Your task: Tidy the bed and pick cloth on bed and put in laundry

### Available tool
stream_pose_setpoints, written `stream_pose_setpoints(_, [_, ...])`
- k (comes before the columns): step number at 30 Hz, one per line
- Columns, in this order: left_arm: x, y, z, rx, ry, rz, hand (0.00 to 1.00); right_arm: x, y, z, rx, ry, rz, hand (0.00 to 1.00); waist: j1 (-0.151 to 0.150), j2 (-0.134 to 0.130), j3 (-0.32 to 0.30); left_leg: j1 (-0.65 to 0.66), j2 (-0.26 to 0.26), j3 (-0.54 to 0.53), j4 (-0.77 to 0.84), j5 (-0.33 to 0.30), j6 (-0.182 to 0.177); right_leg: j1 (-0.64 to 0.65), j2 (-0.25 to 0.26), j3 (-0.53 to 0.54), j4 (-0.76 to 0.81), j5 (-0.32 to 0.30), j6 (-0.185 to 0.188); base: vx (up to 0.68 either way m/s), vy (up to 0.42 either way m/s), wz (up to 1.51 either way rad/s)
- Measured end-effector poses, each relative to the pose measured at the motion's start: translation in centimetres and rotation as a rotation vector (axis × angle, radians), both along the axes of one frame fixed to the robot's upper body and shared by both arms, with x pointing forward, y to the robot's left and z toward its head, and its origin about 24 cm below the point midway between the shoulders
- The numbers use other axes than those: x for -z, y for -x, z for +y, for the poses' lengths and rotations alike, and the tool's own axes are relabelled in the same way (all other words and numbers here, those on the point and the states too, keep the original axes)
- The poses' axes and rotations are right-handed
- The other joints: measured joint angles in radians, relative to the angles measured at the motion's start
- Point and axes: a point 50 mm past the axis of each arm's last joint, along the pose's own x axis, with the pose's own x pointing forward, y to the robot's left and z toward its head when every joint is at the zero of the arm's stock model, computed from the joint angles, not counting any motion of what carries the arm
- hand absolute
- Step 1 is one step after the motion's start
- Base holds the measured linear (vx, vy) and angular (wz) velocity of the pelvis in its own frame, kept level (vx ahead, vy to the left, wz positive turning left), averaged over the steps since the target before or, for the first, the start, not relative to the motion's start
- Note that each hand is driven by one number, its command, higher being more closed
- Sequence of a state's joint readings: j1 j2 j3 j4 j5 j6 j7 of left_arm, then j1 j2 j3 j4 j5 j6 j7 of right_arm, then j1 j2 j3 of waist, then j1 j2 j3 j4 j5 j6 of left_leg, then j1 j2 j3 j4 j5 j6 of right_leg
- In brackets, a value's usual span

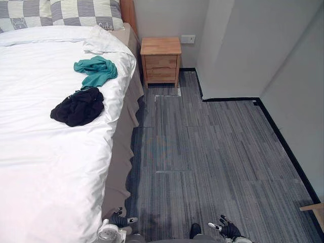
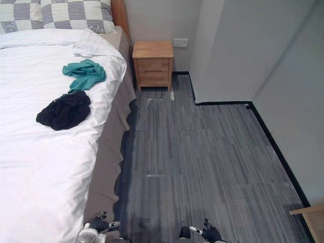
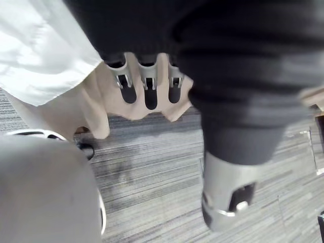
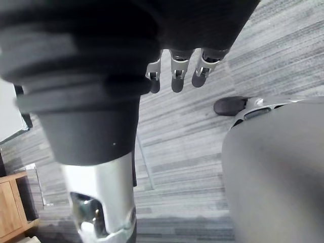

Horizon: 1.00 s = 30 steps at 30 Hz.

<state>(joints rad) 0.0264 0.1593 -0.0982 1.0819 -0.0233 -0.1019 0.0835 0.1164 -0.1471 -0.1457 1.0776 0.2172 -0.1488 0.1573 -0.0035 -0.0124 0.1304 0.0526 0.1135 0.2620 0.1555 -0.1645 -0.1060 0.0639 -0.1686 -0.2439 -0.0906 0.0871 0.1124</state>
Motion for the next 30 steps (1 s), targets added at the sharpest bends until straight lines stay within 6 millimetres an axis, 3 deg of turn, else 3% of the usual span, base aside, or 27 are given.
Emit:
stream_pose_setpoints(5, [0.1, 0.7, 0.8, -0.112, 0.022, 0.001, 0.00, 0.1, 1.0, -0.8, 0.091, -0.003, 0.029, 0.00, -0.010, 0.002, -0.001, -0.001, 0.010, 0.009, 0.007, -0.015, -0.005, -0.002, 0.010, 0.005, 0.003, -0.014, -0.004, 0.00, -0.003, -0.01])
stream_pose_setpoints(7, [0.0, 1.4, 1.8, -0.208, 0.026, -0.006, 0.00, 0.2, 1.2, -1.0, 0.102, 0.005, 0.038, 0.00, -0.010, 0.020, 0.012, -0.033, 0.072, 0.023, 0.129, -0.057, -0.033, -0.004, 0.039, 0.007, 0.052, -0.065, -0.034, 0.03, -0.034, -0.04])
stream_pose_setpoints(8, [-0.1, 1.6, 2.5, -0.255, 0.026, -0.016, 0.00, 0.2, 1.2, -0.9, 0.103, 0.004, 0.040, 0.00, -0.011, 0.016, 0.020, -0.079, 0.099, 0.023, 0.242, -0.065, -0.041, -0.010, 0.044, 0.007, 0.080, -0.084, -0.034, 0.02, -0.049, -0.03])
stream_pose_setpoints(9, [-0.3, 1.6, 3.2, -0.338, 0.034, -0.049, 0.00, 0.2, 1.4, -1.1, 0.117, 0.008, 0.042, 0.00, -0.009, 0.024, 0.037, -0.174, 0.163, 0.006, 0.476, -0.047, -0.027, -0.011, 0.066, -0.001, 0.129, -0.115, -0.045, 0.01, -0.100, -0.08])
stream_pose_setpoints(10, [-0.4, 1.9, 3.6, -0.390, 0.044, -0.067, 0.00, 0.0, 1.4, -1.7, 0.122, 0.030, 0.035, 0.00, 0.002, 0.052, 0.057, -0.246, 0.218, -0.043, 0.670, 0.014, 0.000, 0.009, 0.096, 0.004, 0.173, -0.156, -0.060, -0.01, -0.093, -0.16])
stream_pose_setpoints(11, [-0.4, 2.3, 3.8, -0.415, 0.047, -0.068, 0.00, -0.1, 1.4, -1.9, 0.121, 0.044, 0.030, 0.00, 0.005, 0.056, 0.066, -0.273, 0.232, -0.085, 0.752, 0.078, -0.012, 0.025, 0.106, 0.014, 0.195, -0.181, -0.067, 0.04, -0.085, -0.28])
stream_pose_setpoints(12, [-0.3, 3.2, 4.1, -0.442, 0.047, -0.059, 0.00, -0.1, 1.3, -1.8, 0.124, 0.051, 0.026, 0.00, 0.012, 0.032, 0.078, -0.317, 0.232, -0.122, 0.847, 0.179, -0.022, 0.055, 0.101, 0.045, 0.205, -0.205, -0.082, 0.10, -0.056, -0.37])
stream_pose_setpoints(13, [-0.1, 3.9, 3.7, -0.446, 0.065, -0.050, 0.00, -0.5, 0.4, -1.9, 0.113, 0.061, -0.014, 0.00, 0.016, 0.028, 0.078, -0.335, 0.193, -0.118, 0.831, 0.088, -0.040, 0.069, 0.090, 0.068, 0.207, -0.215, -0.087, 0.15, -0.074, -0.42])
stream_pose_setpoints(14, [0.0, 3.7, 3.1, -0.443, 0.088, -0.057, 0.00, -0.9, -0.5, -2.2, 0.094, 0.081, -0.050, 0.00, 0.015, 0.026, 0.080, -0.337, 0.155, -0.096, 0.747, 0.039, -0.031, 0.070, 0.081, 0.079, 0.207, -0.218, -0.086, 0.16, -0.033, -0.44])
stream_pose_setpoints(15, [0.1, 3.6, 2.5, -0.430, 0.105, -0.058, 0.00, -1.3, -1.4, -2.6, 0.072, 0.100, -0.076, 0.00, 0.016, 0.041, 0.085, -0.327, 0.125, -0.071, 0.608, 0.027, -0.026, 0.066, 0.081, 0.096, 0.207, -0.220, -0.089, 0.16, 0.031, -0.59])
stream_pose_setpoints(16, [0.2, 3.6, 2.0, -0.414, 0.123, -0.051, 0.00, -1.9, -2.9, -3.1, 0.050, 0.118, -0.111, 0.00, 0.016, 0.069, 0.095, -0.301, 0.090, -0.012, 0.342, 0.048, 0.000, 0.062, 0.093, 0.120, 0.198, -0.220, -0.088, 0.14, 0.065, -0.61])
stream_pose_setpoints(17, [0.2, 3.6, 2.0, -0.412, 0.126, -0.050, 0.00, -2.0, -3.3, -3.1, 0.047, 0.119, -0.119, 0.00, 0.016, 0.077, 0.098, -0.289, 0.084, 0.004, 0.248, 0.066, 0.003, 0.064, 0.100, 0.128, 0.190, -0.221, -0.088, 0.17, 0.075, -0.62])
stream_pose_setpoints(18, [0.2, 3.7, 2.1, -0.419, 0.126, -0.050, 0.00, -2.0, -3.4, -2.9, 0.044, 0.115, -0.123, 0.00, 0.020, 0.083, 0.097, -0.275, 0.080, 0.014, 0.154, 0.121, 0.036, 0.068, 0.112, 0.145, 0.181, -0.223, -0.084, 0.25, 0.053, -0.65])
stream_pose_setpoints(19, [0.1, 3.8, 2.6, -0.430, 0.116, -0.051, 0.00, -1.8, -3.4, -2.2, 0.012, 0.100, -0.118, 0.00, 0.043, 0.059, 0.084, -0.257, 0.063, 0.044, 0.131, 0.137, 0.052, 0.085, 0.099, 0.180, 0.154, -0.237, -0.078, 0.29, 0.046, -0.51])
stream_pose_setpoints(21, [-0.1, 2.8, 2.5, -0.419, 0.125, -0.074, 0.00, -2.0, -3.1, -2.8, 0.007, 0.116, -0.113, 0.00, 0.041, 0.041, 0.080, -0.302, 0.055, 0.056, 0.195, 0.096, 0.078, 0.070, 0.075, 0.179, 0.151, -0.252, -0.067, 0.29, 0.035, -0.08])
stream_pose_setpoints(22, [-0.2, 2.4, 2.4, -0.419, 0.131, -0.083, 0.00, -2.1, -3.2, -3.2, 0.006, 0.126, -0.114, 0.00, 0.041, 0.045, 0.077, -0.319, 0.046, 0.056, 0.219, 0.082, 0.099, 0.061, 0.068, 0.178, 0.160, -0.266, -0.066, 0.30, 0.087, 0.14])
stream_pose_setpoints(23, [-0.2, 2.2, 2.5, -0.431, 0.137, -0.085, 0.00, -2.2, -3.2, -3.5, 0.004, 0.134, -0.113, 0.00, 0.040, 0.024, 0.065, -0.324, 0.006, 0.063, 0.229, 0.049, 0.122, 0.046, 0.029, 0.172, 0.188, -0.307, -0.068, 0.36, 0.095, 0.12])
stream_pose_setpoints(24, [-0.1, 2.6, 2.7, -0.434, 0.130, -0.069, 0.00, -2.0, -2.7, -3.6, 0.008, 0.130, -0.094, 0.00, 0.039, -0.004, 0.047, -0.301, -0.031, 0.072, 0.203, 0.020, 0.128, 0.022, -0.007, 0.162, 0.285, -0.335, -0.046, 0.49, 0.069, 0.12])
stream_pose_setpoints(25, [0.0, 2.8, 2.8, -0.428, 0.125, -0.051, 0.00, -1.9, -2.9, -3.4, 0.004, 0.120, -0.095, 0.00, 0.039, -0.014, 0.051, -0.273, -0.053, 0.074, 0.198, -0.002, 0.134, -0.070, -0.044, 0.140, 0.535, -0.334, -0.008, 0.45, 0.030, 0.06])
stream_pose_setpoints(27, [0.1, 3.8, 3.2, -0.383, 0.093, -0.015, 0.00, -1.4, -2.9, -2.0, 0.003, 0.073, -0.088, 0.00, 0.032, -0.014, 0.060, -0.148, -0.074, 0.053, 0.155, -0.032, 0.142, -0.191, -0.084, 0.136, 0.904, -0.220, 0.010, 0.51, 0.042, 0.26])
stream_pose_setpoints(30, [0.0, 4.1, 4.0, -0.357, 0.061, -0.003, 0.00, -0.8, -2.2, -0.7, -0.002, 0.027, -0.072, 0.00, 0.028, -0.010, 0.067, -0.007, -0.069, 0.014, 0.097, -0.080, 0.146, -0.247, -0.059, 0.076, 0.926, -0.324, 0.006, 0.53, -0.080, 0.41])
